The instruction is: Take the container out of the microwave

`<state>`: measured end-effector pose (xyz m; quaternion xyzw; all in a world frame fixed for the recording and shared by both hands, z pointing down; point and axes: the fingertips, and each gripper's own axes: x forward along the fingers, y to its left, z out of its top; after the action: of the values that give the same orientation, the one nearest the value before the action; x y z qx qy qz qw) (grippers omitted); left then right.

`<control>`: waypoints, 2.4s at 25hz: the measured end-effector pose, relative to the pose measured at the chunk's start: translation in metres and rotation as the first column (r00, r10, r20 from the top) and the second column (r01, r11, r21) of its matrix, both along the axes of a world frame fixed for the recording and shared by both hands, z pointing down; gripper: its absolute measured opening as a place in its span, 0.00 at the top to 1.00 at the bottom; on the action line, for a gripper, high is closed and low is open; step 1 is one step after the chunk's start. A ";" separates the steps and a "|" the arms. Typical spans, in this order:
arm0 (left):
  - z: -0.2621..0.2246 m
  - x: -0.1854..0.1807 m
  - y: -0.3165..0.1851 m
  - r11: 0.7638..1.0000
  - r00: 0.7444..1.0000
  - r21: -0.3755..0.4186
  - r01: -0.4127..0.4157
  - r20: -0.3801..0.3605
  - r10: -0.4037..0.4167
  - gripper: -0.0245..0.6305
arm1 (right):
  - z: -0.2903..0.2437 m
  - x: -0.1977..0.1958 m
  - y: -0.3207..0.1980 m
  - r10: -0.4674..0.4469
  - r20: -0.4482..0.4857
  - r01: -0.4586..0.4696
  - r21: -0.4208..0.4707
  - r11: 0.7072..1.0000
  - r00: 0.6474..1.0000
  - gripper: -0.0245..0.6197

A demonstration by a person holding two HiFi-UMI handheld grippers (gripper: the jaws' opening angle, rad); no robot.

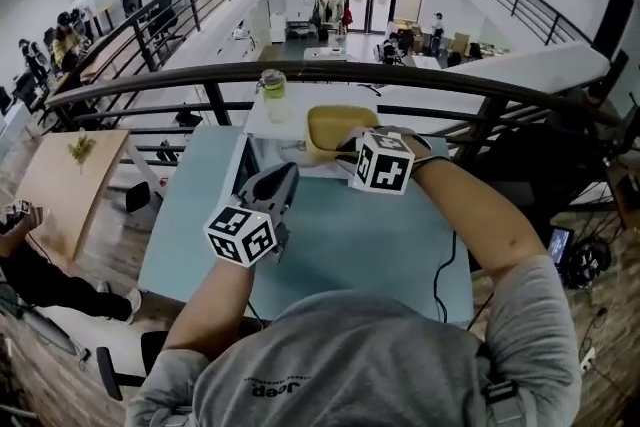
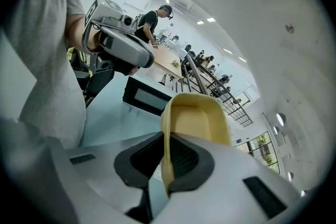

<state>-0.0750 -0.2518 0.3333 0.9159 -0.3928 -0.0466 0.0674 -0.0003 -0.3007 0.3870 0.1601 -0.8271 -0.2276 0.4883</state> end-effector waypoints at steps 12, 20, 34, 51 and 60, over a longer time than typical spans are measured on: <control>0.000 -0.011 0.005 0.992 0.992 -0.026 -0.124 0.005 0.125 0.95 | -0.003 -0.013 0.016 0.076 0.003 -0.076 -0.004 0.997 0.997 0.90; 0.014 -0.007 0.019 0.989 0.989 -0.042 -0.144 0.014 0.145 0.95 | 0.010 -0.005 0.038 0.083 -0.003 -0.083 -0.012 0.996 0.997 0.90; 0.026 0.097 0.079 0.999 1.000 -0.051 -0.005 -0.014 0.004 0.95 | 0.007 0.091 0.097 -0.063 -0.047 0.061 -0.025 0.998 0.997 0.90; 0.095 0.095 0.110 0.987 0.998 -0.151 0.044 0.049 -0.037 0.95 | 0.071 0.120 0.140 -0.065 -0.040 0.060 -0.100 0.993 0.997 0.90; 0.131 0.050 0.111 0.978 0.997 -0.210 -0.006 0.073 0.022 0.95 | 0.110 0.092 0.158 0.029 -0.054 -0.037 -0.149 0.988 0.998 0.90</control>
<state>-0.0246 -0.1408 0.4642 0.9076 -0.3913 0.0299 0.1494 0.0921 -0.1425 0.4967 0.1308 -0.8261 -0.1608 0.5239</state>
